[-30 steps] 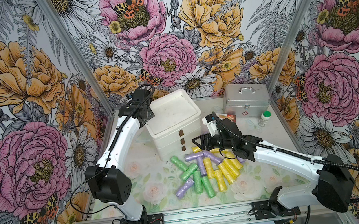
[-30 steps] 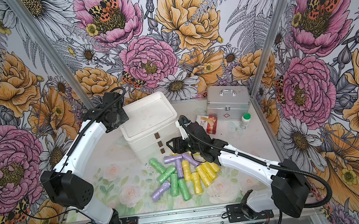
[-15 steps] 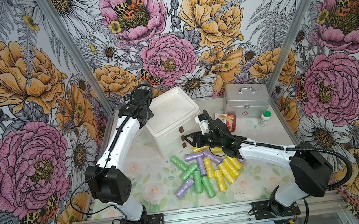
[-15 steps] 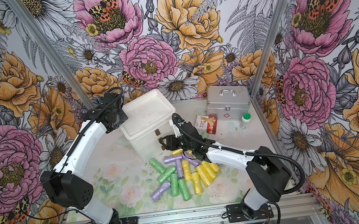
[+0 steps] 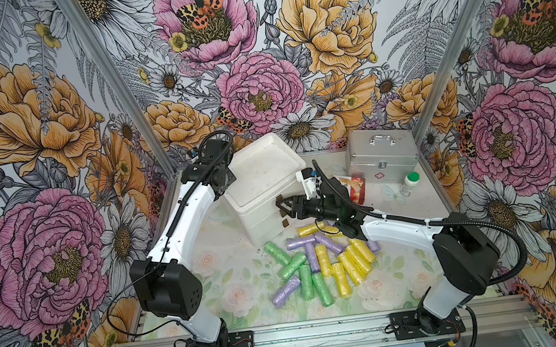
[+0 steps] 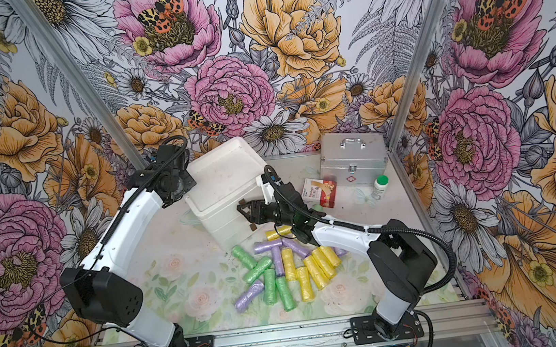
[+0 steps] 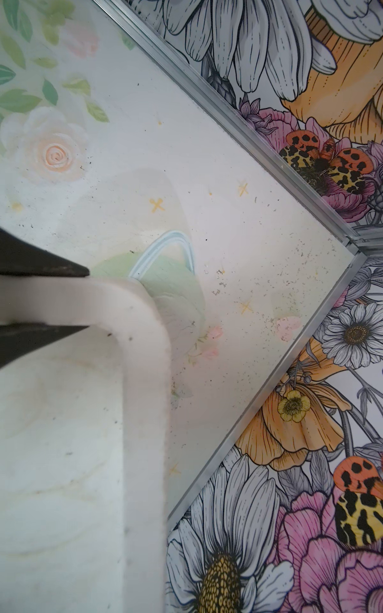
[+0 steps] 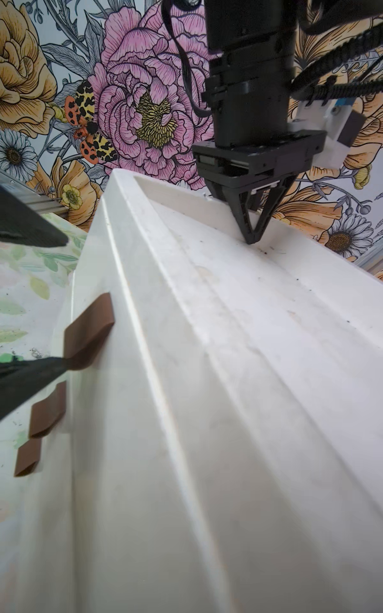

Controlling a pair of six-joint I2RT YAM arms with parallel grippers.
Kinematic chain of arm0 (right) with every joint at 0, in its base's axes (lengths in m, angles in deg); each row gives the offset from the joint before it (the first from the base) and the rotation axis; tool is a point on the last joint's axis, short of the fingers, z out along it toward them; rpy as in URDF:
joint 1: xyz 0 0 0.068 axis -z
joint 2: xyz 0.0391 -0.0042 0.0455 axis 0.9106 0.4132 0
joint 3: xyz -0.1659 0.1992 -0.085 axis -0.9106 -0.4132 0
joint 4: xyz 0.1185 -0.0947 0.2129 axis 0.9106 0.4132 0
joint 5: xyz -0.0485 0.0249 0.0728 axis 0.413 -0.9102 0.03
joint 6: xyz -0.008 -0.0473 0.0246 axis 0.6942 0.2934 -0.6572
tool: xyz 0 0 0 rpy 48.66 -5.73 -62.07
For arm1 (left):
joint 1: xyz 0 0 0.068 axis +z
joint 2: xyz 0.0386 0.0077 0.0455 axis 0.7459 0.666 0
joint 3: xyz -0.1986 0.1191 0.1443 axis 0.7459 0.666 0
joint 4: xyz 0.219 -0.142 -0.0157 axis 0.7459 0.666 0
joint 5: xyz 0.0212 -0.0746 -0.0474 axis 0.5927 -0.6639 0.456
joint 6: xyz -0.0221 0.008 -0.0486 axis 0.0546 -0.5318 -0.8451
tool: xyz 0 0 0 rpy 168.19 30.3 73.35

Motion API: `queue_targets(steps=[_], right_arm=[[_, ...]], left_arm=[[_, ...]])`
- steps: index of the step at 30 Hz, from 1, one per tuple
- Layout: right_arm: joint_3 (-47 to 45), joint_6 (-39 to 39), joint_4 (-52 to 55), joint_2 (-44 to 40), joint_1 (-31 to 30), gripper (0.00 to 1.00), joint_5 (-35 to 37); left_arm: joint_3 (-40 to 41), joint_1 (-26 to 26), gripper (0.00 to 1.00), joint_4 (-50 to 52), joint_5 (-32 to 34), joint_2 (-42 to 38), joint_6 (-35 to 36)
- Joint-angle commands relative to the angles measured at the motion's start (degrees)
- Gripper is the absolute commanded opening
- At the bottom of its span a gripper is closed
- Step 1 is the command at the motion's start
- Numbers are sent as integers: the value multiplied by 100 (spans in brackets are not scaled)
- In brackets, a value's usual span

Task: Sort the rolls of trash bags by color and place them into the drawer
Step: Adjust the storage box at the center of the board, then open the drawer in the storage box.

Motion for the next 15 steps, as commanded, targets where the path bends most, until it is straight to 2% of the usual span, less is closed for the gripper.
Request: queue_targets(steps=[1,6,15], right_arm=[[185,-210,-336,229,71,53,-211],[108,-486,-640,363,124,53,-264],[66,-536,-749,445,186,52,-278]], left_arm=[[146,163,0,-19,-533,94,-596],[-1,181,0,-9,-548,114,-516],[-544,182,0,251,-349,317,-312]])
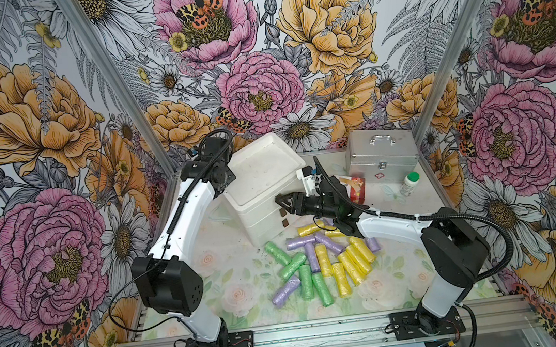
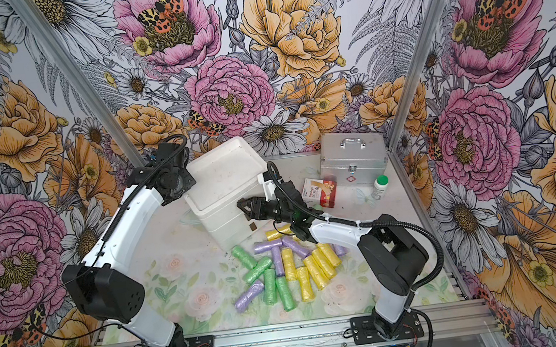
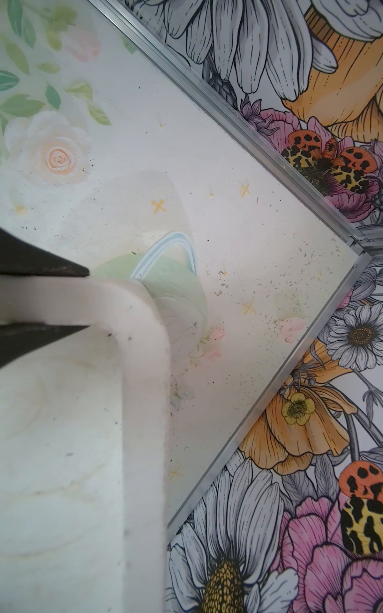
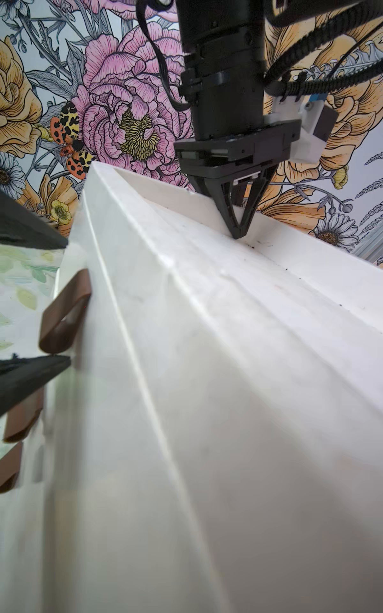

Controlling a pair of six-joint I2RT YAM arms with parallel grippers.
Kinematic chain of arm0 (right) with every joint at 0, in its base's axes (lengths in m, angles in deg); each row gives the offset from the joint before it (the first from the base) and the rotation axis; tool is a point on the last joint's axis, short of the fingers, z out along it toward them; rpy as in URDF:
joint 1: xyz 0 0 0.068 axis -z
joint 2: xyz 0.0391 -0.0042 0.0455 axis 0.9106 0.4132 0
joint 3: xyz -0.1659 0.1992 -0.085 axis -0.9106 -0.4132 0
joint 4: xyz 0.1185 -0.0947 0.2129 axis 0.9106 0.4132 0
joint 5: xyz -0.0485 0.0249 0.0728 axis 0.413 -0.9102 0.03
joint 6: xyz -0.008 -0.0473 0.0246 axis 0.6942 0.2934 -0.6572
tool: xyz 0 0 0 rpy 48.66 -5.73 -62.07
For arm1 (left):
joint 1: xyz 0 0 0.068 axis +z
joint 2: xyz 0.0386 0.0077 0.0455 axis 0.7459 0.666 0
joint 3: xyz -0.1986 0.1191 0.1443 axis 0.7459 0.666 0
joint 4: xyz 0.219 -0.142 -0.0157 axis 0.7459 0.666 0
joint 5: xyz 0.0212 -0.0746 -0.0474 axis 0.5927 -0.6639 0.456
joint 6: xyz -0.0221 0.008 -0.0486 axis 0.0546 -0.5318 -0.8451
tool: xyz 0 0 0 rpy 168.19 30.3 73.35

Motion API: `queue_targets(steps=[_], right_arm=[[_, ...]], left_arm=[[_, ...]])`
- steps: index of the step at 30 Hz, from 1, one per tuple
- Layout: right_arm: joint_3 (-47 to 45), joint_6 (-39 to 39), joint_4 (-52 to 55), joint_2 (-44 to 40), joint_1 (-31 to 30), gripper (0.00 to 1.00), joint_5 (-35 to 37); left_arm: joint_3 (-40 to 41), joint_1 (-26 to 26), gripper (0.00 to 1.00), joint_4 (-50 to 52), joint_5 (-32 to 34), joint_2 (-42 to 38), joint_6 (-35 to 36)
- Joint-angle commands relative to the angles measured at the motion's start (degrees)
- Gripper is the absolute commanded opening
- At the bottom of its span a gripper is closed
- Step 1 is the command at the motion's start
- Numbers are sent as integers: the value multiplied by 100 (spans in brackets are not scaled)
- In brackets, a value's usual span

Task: Sort the rolls of trash bags by color and place them into the drawer
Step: Open the drawer in the storage box.

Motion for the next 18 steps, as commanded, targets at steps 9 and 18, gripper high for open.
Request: queue_targets(steps=[9,18], right_arm=[[-10,-531,-959,522,62,51,-224],[-213,-876,-1743,646,192,45,-332]], left_arm=[[-835,2,0,325,-185,478,-229],[-623,-112,0,330,-138,511,-289]])
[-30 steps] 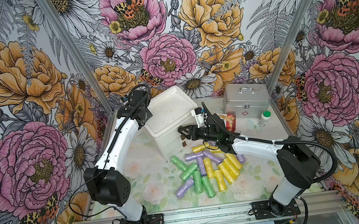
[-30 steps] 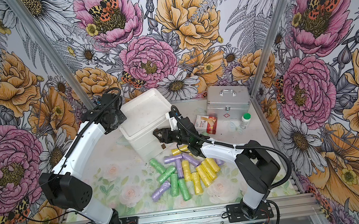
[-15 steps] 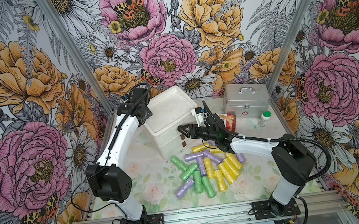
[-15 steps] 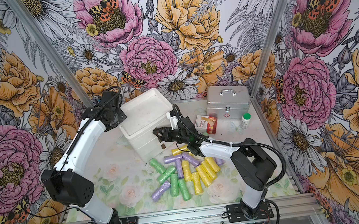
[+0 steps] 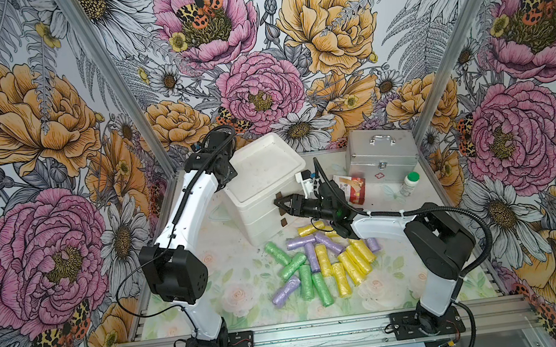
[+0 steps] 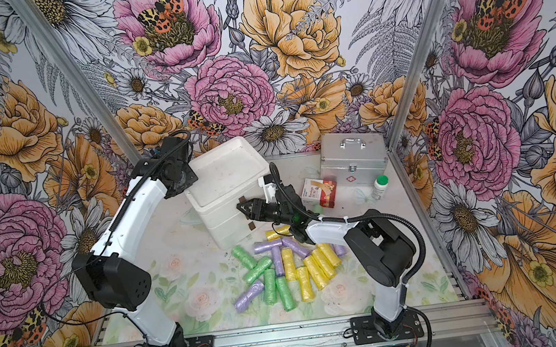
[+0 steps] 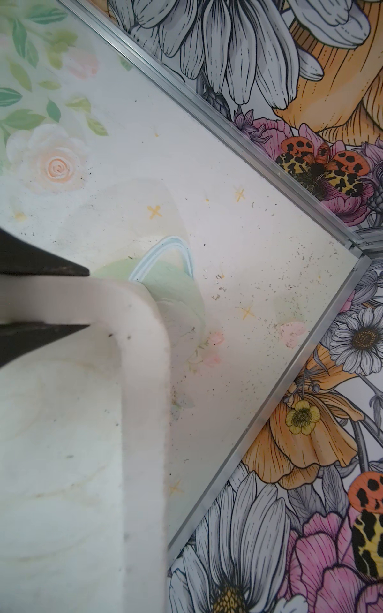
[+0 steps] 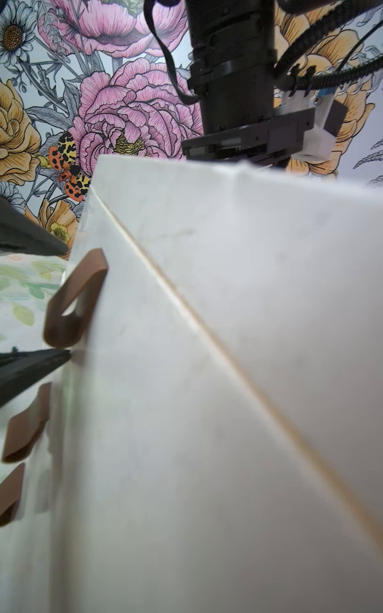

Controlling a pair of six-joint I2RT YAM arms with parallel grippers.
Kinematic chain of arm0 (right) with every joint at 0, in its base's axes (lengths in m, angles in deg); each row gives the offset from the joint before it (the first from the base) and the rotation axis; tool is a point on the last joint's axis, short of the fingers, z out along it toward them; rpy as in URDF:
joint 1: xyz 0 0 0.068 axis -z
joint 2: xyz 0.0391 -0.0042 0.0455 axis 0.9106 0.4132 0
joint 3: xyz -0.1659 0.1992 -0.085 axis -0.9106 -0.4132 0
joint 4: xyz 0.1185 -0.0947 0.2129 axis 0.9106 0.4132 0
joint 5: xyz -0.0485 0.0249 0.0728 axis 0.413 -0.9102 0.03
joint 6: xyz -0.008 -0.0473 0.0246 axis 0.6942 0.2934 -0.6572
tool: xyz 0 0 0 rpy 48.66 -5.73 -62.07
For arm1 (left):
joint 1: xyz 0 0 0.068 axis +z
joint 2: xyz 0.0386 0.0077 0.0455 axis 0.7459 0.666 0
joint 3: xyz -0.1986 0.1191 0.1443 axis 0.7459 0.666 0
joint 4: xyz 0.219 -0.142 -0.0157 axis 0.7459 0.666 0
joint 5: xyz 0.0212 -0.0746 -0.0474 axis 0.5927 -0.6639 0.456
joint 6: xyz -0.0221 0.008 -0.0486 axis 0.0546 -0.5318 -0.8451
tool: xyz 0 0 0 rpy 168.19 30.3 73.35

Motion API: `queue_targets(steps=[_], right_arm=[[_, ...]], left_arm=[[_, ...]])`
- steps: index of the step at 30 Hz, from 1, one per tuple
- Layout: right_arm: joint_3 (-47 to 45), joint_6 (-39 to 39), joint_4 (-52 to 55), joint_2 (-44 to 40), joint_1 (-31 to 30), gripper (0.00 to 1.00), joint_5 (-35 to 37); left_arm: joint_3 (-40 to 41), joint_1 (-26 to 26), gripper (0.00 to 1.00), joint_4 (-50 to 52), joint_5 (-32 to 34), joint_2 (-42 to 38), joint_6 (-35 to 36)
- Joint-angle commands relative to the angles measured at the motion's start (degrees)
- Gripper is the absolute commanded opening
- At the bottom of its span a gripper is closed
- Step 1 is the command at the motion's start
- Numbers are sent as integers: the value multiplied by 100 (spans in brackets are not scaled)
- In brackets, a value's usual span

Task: Sort the rolls of trash bags by color and place them into the drawer
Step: Open the drawer in the storage box.

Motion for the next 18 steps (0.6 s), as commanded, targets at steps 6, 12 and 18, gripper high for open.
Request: queue_targets(steps=[6,12,18], right_arm=[[-265,-505,-1502,197,237,37,-89],[-409,-861,-2195,397,262,25,-184],[-635,-1239,-2928,585,264,0,-158]], left_arm=[[155,-75,0,-123,-297,34,-351],[156,-110,0,-129,-306,87,-361],[117,-130,0,-136,-314,166,-386]])
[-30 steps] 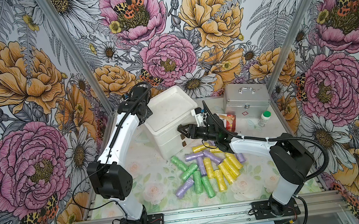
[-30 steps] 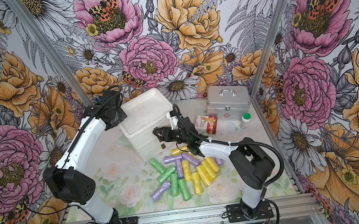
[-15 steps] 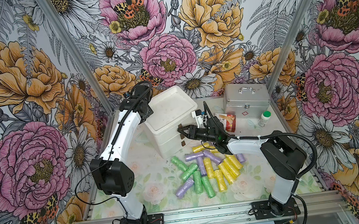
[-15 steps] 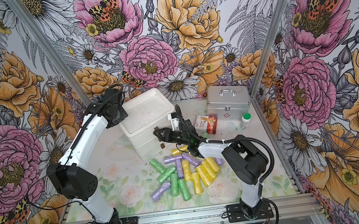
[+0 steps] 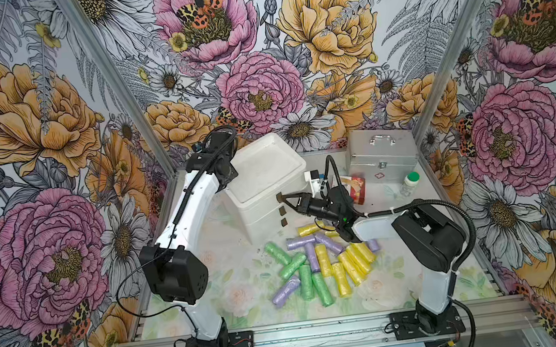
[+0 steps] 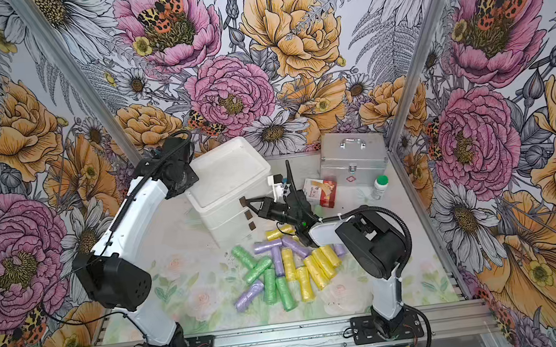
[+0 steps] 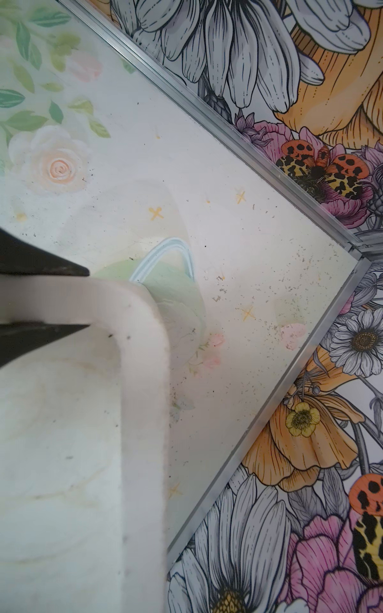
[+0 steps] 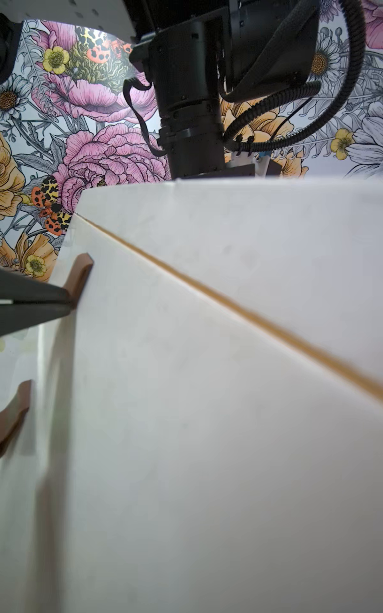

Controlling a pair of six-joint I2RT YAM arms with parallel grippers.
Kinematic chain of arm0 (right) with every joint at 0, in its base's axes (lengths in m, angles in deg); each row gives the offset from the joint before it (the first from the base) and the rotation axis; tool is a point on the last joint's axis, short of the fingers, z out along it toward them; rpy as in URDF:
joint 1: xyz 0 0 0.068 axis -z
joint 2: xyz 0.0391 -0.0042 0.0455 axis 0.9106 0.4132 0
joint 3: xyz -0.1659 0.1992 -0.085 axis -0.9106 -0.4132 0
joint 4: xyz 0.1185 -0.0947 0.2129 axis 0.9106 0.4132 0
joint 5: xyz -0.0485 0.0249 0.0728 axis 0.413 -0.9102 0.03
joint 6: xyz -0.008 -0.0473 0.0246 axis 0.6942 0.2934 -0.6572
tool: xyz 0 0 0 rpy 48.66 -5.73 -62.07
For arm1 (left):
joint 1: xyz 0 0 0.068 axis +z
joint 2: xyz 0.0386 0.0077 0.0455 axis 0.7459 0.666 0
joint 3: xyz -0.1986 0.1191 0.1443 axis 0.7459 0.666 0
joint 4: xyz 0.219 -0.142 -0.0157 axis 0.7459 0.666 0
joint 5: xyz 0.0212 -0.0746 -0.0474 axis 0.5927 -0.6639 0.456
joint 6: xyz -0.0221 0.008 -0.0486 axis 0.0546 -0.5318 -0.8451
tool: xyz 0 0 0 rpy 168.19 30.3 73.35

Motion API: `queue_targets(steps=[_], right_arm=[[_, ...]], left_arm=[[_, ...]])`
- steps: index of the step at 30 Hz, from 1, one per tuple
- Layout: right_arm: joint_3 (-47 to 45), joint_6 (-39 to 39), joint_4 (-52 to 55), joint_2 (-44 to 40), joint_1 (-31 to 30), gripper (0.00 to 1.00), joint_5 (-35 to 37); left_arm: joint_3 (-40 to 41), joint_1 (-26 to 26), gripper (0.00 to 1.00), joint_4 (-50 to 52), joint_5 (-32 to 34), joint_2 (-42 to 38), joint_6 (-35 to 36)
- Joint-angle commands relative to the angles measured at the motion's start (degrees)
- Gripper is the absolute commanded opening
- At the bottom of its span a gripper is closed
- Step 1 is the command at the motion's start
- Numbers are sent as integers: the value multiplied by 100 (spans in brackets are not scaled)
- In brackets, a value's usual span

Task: Sort the rolls of trash bags by color and place them into the drawer
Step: Open the drawer in the storage box.

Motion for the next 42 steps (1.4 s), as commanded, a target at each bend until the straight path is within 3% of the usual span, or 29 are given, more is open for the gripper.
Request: queue_targets(steps=[1,8,21,31,42], right_arm=[[-128,-253,-857,128,29,0,44],[-514,-105,-777,-253,30,0,100],[-1511,954,1094,-1794,-64,0,212],[-2029,1563,2734,-3007,-329,0,802],[-2319,1701,3526,-3493,-627,0,1194]], left_arm=[[100,-57,0,-157,-394,171,-345],[61,-61,0,-155,-382,239,-375],[30,-44,0,-156,-357,311,-505],[-29,-26,0,-157,-380,555,-586],[20,-8,0,-157,-309,542,-790]])
